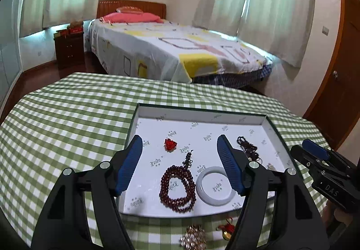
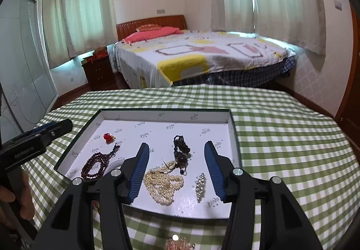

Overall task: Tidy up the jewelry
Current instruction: 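Lower both held pendants into the box and open both tools, then withdraw both tools from the box toward the remaining jewelry on the table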

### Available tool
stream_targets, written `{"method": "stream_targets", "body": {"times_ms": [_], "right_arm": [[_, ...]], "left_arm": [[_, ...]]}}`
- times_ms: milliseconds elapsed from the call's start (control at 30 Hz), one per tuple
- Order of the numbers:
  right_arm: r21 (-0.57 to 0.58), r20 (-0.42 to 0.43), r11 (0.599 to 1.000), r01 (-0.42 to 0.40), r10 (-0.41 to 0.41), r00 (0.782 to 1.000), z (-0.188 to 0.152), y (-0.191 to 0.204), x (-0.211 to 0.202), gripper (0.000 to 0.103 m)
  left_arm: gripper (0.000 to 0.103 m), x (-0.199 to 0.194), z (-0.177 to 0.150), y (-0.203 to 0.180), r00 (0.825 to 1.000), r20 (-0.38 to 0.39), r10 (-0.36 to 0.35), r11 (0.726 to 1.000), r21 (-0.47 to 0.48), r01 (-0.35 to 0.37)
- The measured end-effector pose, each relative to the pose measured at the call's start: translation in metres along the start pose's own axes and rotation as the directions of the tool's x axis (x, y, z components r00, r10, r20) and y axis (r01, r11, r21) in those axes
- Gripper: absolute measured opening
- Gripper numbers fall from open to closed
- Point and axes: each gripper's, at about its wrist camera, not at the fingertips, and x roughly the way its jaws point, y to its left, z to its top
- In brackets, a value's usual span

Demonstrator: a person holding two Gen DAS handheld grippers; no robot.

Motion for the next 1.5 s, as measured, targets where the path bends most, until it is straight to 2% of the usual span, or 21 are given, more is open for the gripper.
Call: {"method": "stream_targets", "body": {"times_ms": [300, 767, 967, 1300, 1500], "right_arm": [[0.016, 0.041, 0.998, 0.053, -0.053, 0.998, -0.022, -0.006, -0.034, 0.052], [0.025, -0.004, 0.997, 0.067, -0.067, 0.998, -0.074, -0.002, -0.047, 0.052], [0.022, -0.035, 0.998, 0.058, -0.057, 0.998, -0.092, 0.001, -0.046, 0.052], [0.037, -0.051, 0.998, 0.050, -0.048, 0.998, -0.096, -0.002, -0.042, 0.052], [0.051, -0.058, 0.998, 0.048, -0.045, 0.997, -0.097, -0.006, -0.042, 0.052]], "left_arm": [[0.071, -0.043, -0.022, 0.003, 0.997, 0.068, 0.030, 0.999, 0.013, -0.031], [0.071, -0.051, -0.084, 0.006, 0.999, -0.004, 0.047, 0.999, 0.023, -0.047], [0.071, -0.036, -0.103, 0.001, 0.997, -0.072, 0.041, 0.999, 0.034, -0.039], [0.071, -0.010, -0.104, -0.008, 0.984, -0.178, 0.026, 0.999, 0.025, -0.022], [0.070, 0.014, -0.107, -0.014, 0.961, -0.277, 0.001, 1.000, 0.012, 0.002]]}}
